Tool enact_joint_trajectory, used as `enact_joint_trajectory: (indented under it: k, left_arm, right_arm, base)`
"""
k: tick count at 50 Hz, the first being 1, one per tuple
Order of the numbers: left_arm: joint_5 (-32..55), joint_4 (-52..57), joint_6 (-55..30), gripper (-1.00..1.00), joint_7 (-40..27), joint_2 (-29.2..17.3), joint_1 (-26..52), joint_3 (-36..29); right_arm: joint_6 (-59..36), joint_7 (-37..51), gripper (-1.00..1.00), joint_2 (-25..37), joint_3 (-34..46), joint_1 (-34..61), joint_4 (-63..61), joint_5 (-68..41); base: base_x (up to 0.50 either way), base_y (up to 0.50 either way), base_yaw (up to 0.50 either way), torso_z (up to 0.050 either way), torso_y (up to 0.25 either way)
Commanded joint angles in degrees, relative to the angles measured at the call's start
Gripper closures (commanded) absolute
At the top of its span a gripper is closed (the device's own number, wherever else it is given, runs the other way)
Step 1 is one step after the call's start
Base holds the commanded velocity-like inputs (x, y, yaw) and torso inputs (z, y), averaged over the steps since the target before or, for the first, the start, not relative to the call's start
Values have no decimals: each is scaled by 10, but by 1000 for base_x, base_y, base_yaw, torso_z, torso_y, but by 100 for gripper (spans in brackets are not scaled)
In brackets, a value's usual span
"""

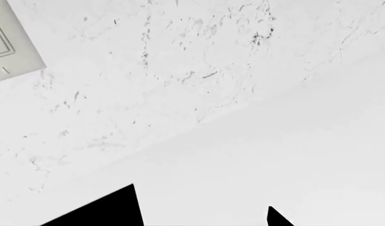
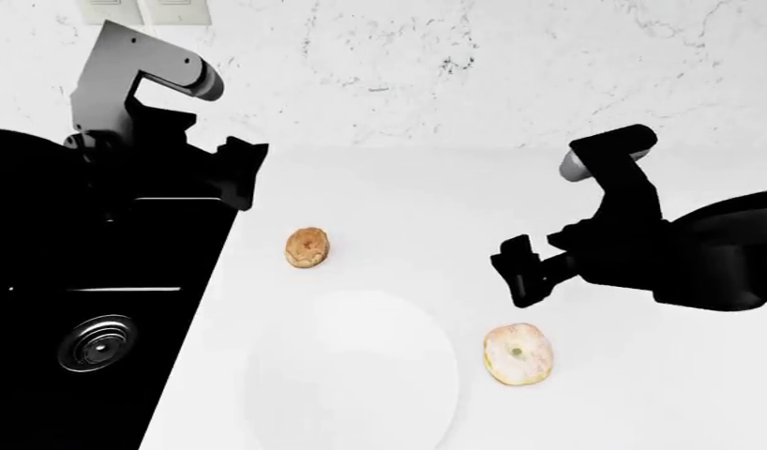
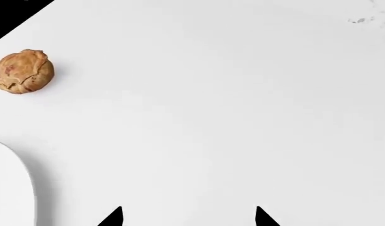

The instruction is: Place the pastries on the plates.

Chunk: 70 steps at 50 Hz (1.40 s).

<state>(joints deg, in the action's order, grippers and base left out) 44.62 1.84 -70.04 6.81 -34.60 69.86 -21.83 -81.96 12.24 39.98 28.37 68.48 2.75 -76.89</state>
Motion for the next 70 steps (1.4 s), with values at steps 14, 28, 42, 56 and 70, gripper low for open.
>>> enact_joint_trajectory:
  k: [14,28,42,56,70]
  left_arm:
    - [-2,-8,12,-100,0,2,-6,-6]
    - [0,-5,18,-100,-2,1,-15,-8]
    - [3,0,18,-100,-1,0,-18,-12]
    - [6,1,17,-100,-4,-3,-23,-11]
    - [9,4,18,-100,-7,-3,-25,-13]
  right_arm:
    - [-46,28,-100,14,24,-13,-7,-115]
    - [-52,28,-100,24,60,-21,-23,-156]
    - [-52,25,-100,51,109,-21,-49,-179]
    - [-29,20,-100,61,133,-49,-46,-185]
    - [-1,-19,100,70,153,-75,-74,-139]
  base:
    - [0,0,0,0,0]
    - [0,0,0,0,0]
    - [0,0,0,0,0]
    - [0,0,0,0,0]
    - [0,0,0,0,0]
